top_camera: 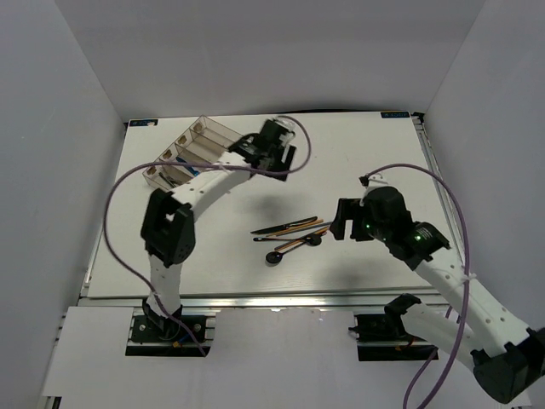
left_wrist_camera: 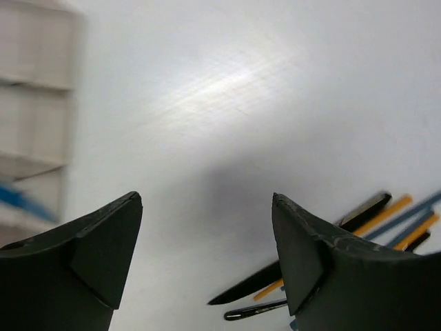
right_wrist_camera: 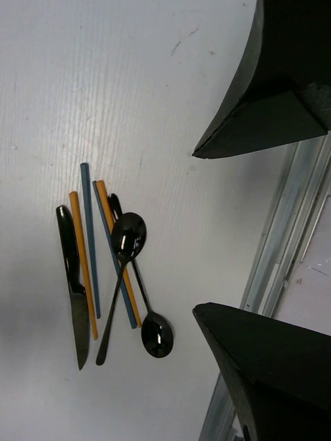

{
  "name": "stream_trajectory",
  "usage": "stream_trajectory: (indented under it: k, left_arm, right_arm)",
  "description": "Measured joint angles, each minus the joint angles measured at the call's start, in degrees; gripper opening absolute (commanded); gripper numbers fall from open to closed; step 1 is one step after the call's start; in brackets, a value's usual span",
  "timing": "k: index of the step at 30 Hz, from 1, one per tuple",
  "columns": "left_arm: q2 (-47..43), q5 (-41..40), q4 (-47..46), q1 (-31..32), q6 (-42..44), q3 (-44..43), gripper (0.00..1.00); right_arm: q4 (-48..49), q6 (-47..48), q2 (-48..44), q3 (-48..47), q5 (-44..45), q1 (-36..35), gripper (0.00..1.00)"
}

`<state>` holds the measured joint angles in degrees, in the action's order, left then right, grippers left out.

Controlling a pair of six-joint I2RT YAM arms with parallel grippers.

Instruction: Sort the eating utensils into containers

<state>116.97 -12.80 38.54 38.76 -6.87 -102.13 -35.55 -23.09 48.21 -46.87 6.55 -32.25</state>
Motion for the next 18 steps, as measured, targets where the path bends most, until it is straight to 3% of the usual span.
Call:
stream_trajectory:
  k: [5, 12, 16, 18]
  left_arm:
    - [-16.4, -11.4, 0.3, -7.1, -7.0, 7.0, 0.91]
    - [-47.9, -25.6, -3.1, -7.3, -8.9, 33.7, 0.98]
    - [-58.2, -29.2, -7.1, -7.1, -9.1, 46.2, 0.98]
    - [-59.5, -30.3, -8.0, -7.2, -9.1, 49.5, 0.98]
  right_arm:
    - [5.9, 3.4, 12.2, -0.7, 0.2, 0.0, 0.89]
    - [9.3, 16.7, 36.6, -10.4, 4.7, -2.8, 0.86]
    - [14.7, 28.3, 41.1, -11.9, 3.0, -4.4, 0.86]
    - [15.6, 33.1, 43.2, -13.5, 1.0, -4.7, 0.76]
